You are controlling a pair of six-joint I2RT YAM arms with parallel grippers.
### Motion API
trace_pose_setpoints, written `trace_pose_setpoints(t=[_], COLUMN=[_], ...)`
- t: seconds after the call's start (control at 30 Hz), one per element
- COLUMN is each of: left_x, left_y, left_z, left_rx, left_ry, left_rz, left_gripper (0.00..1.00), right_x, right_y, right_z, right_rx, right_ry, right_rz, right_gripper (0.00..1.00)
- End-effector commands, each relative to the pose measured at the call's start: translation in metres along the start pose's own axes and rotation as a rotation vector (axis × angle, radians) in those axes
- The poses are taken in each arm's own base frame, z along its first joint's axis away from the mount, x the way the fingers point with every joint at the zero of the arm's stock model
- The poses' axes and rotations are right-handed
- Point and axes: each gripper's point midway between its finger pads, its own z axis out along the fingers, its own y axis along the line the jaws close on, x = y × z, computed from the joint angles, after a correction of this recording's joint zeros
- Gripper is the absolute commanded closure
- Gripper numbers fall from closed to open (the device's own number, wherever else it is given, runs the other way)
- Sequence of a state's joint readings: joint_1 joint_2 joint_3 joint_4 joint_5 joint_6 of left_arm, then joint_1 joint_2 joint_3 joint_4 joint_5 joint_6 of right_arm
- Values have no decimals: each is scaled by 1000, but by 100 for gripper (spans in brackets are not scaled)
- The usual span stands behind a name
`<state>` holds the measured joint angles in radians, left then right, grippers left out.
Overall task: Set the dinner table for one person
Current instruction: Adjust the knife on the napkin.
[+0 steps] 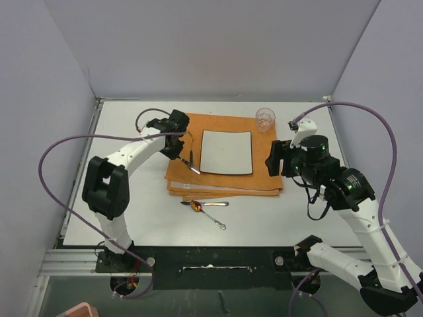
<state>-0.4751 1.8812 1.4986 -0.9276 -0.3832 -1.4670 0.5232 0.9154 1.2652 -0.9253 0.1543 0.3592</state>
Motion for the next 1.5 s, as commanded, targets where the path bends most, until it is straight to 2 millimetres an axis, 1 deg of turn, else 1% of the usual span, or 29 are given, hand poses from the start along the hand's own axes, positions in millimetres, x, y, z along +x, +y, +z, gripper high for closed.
trace_pose_setpoints(t=[0.0,0.07,0.17,0.3,0.37,0.5,0.7,0.8,0.83,0.9,1.03,1.13,1.27,1.37,1.47], left_x=[-43,-45,-46,-41,-34,-21,6,13,16,20,21,27,37,50,64], left_y=[-26,-25,-20,-15,-15,-26,-42,-51,-49,-53,-70,-74,-68,-63,-60], left_z=[-78,-86,-86,-75,-71,-70,-67,-70,-68,-68,-71,-62,-40,-25,-15], left_rx=[219,244,261,245,225,241,249,257,233,211,217,188,134,94,79], left_ry=[-90,-84,-89,-82,-78,-78,-45,-62,-73,-69,-72,-79,-92,-85,-81], left_rz=[-18,-29,-110,-248,-335,-413,-531,-579,-592,-626,-624,-596,-547,-501,-473], left_gripper=[100,100,100,100,100,100,100,100,100,100,100,100,100,100,100], right_x=[-18,-17,-16,-11,-8,-4,0,1,2,3,6,6,6,5,5], right_y=[4,6,7,6,7,7,6,4,4,3,1,-1,-2,-2,-1], right_z=[5,7,9,8,9,9,4,0,-1,-3,-6,-9,-10,-10,-9], right_rx=[-12,-18,-19,-21,-25,-27,-26,-23,-21,-19,-15,-8,-2,-4,-8], right_ry=[-76,-73,-70,-65,-59,-43,-37,-39,-43,-45,-41,-47,-52,-55,-55], right_rz=[46,51,55,71,75,85,87,90,92,95,102,104,106,109,111], right_gripper=[31,31,32,32,32,33,33,34,34,34,34,34,34,34,34])
